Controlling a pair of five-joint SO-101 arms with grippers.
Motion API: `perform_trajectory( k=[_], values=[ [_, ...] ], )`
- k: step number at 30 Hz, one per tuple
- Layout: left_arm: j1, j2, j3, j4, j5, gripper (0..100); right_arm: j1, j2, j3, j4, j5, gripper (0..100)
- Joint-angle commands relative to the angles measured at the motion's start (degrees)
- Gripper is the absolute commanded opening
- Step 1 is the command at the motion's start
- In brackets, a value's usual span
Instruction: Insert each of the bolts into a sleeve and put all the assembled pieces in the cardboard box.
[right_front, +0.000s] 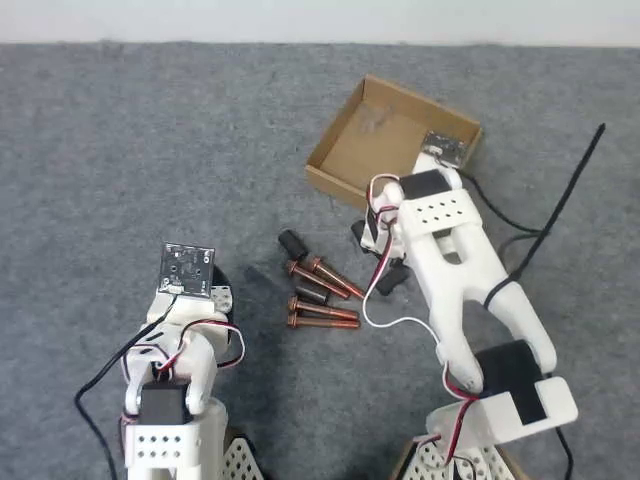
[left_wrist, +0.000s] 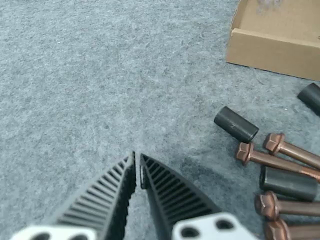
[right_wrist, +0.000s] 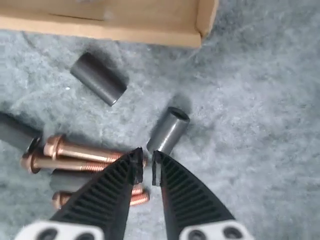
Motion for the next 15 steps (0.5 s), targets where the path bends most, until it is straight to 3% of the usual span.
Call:
perform_trajectory(
  k=[1, 5, 10, 15],
  values=[
    [0.26, -0.70, -0.75, 0.18, -0.62, 2, -1.63, -3.82, 2.55, -5.32, -0.53, 1.0],
    [0.26, -0.70, -0.75, 0.18, -0.62, 2, -2.24, -3.82, 4.48, -8.92, -0.62, 2.4],
    [0.26, -0.70, -0.75, 0.35, -0.62, 2, -4.53, -4.35, 4.66, -8.22, -3.69, 15.7],
    [0.26, -0.70, -0.75, 0.44, -0.62, 2, -5.67, -3.74, 4.66, -8.04, -4.31, 10.9]
  ],
)
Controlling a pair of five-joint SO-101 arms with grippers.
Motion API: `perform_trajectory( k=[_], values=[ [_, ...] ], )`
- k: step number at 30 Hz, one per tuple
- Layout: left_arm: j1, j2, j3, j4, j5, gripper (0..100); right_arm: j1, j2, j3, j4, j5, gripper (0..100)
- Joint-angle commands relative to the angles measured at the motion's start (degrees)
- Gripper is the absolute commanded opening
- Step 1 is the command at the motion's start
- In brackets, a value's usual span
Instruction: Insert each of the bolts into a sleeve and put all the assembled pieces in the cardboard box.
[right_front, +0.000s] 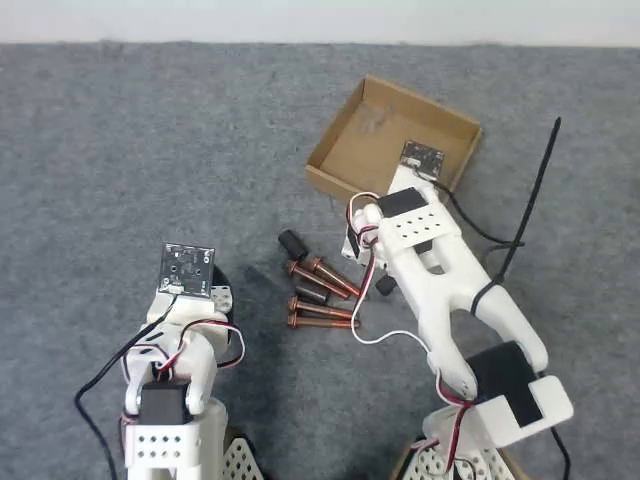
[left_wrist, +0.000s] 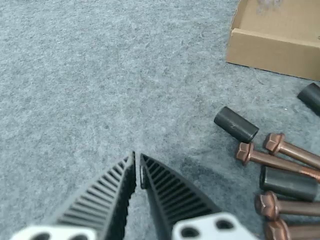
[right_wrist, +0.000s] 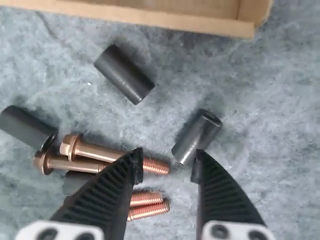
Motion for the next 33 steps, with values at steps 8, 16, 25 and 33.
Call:
perform_trajectory(
  k=[8, 16, 25, 33],
  values=[
    [1.93, -0.70, -0.75, 0.53, -0.62, 2, 2.15, 0.66, -0.18, -1.27, -2.99, 7.4],
    [2.37, -0.70, -0.75, 1.23, -0.70, 2, 2.51, 6.37, -1.41, -1.36, -2.99, 7.4],
    [2.46, -0.70, -0.75, 1.32, -0.70, 2, 2.59, 8.48, -1.14, -2.15, -2.99, 7.4],
    [2.46, -0.70, -0.75, 1.41, -0.70, 2, 2.07, 14.90, -1.49, -6.99, -2.73, 8.1]
  ],
)
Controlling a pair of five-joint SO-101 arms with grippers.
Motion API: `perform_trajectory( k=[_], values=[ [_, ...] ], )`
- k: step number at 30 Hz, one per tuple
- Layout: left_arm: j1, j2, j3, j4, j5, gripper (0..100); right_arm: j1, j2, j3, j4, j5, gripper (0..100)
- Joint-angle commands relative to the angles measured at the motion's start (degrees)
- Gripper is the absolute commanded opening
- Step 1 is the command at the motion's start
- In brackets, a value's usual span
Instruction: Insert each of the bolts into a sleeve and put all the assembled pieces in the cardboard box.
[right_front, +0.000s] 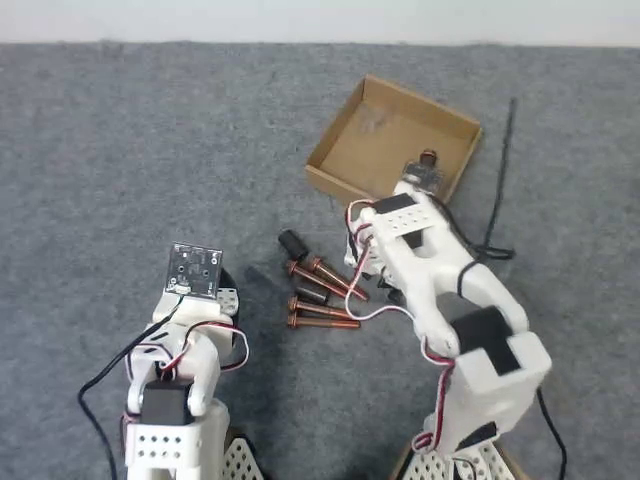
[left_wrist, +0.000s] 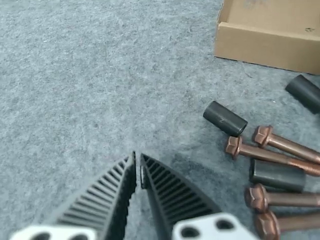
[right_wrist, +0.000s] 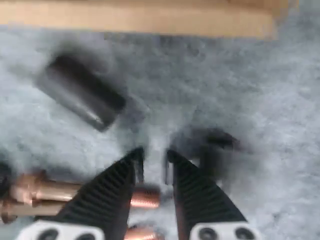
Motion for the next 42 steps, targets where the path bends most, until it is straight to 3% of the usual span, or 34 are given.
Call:
perform_trajectory(
  k=[1, 5, 11, 21, 28, 34, 42],
  values=[
    [0.26, -0.70, -0.75, 0.44, -0.70, 2, 0.04, 0.92, -0.88, -1.27, -0.26, 9.5],
    [0.26, -0.70, -0.75, 1.41, -0.70, 2, -0.57, 1.36, -0.79, -1.27, -0.18, 16.3],
    [0.26, -0.70, -0.75, 1.49, -0.70, 2, -0.84, 1.45, -0.79, -1.36, -0.18, 0.6],
    [0.18, -0.70, -0.75, 1.49, -0.70, 2, -0.75, -3.65, -0.53, 3.65, 0.70, 0.6],
    [-0.18, -0.70, -0.75, 1.49, -0.70, 2, -1.98, -12.35, 3.08, 8.31, 14.86, 0.6],
    [-0.18, -0.70, -0.75, 1.49, -0.70, 2, -4.62, -20.62, 10.02, 8.13, 34.46, 0.6],
    [0.00, -0.70, -0.75, 1.49, -0.70, 2, -4.35, -31.16, 22.95, -4.35, 48.09, 0.6]
  ],
)
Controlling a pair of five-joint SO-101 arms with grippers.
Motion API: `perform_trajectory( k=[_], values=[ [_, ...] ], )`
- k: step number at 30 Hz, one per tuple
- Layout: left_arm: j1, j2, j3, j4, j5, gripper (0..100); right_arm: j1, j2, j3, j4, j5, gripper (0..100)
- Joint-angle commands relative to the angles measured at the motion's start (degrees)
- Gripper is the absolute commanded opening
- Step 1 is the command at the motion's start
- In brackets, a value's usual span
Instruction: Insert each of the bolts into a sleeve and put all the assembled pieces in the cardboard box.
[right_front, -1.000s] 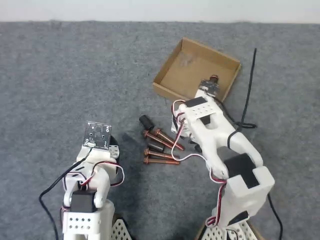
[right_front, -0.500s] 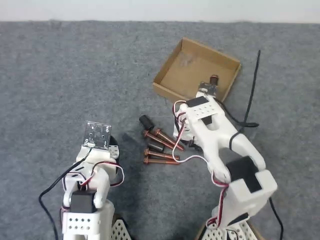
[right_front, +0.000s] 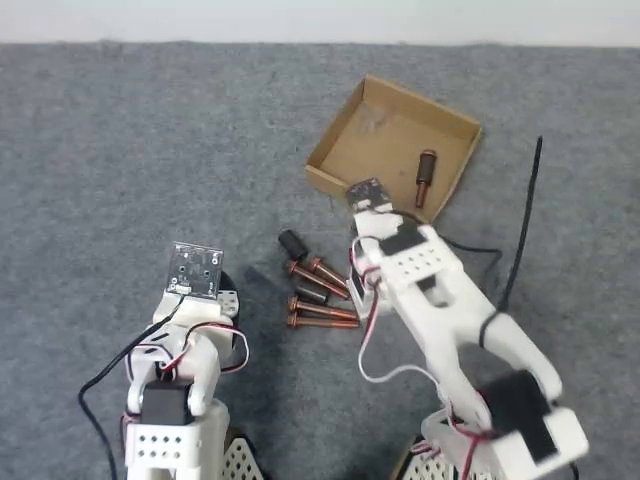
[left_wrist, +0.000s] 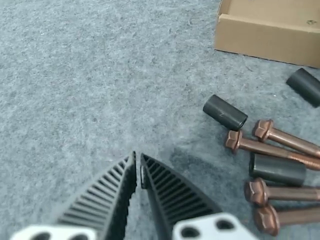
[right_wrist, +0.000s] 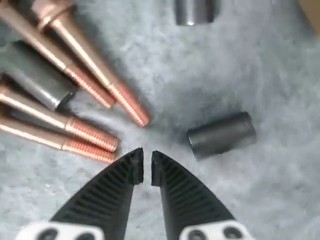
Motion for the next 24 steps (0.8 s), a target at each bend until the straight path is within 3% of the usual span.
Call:
perform_trajectory(
  k=[1, 9, 15, 24],
  values=[
    [0.00, -0.70, -0.75, 0.18, -0.62, 2, -0.04, -9.45, 3.78, -3.56, 4.92, 0.6],
    [0.09, -0.70, -0.75, 0.18, -0.62, 2, 4.97, -18.42, 9.41, -6.81, 3.43, 1.3],
    [0.18, -0.70, -0.75, 0.26, -3.08, 2, 7.52, -14.90, 8.62, -6.99, -6.42, 17.7],
    [0.18, -0.70, -0.75, 0.26, -3.16, 2, 10.59, -9.19, 7.65, -12.79, -10.55, 11.0]
  ],
)
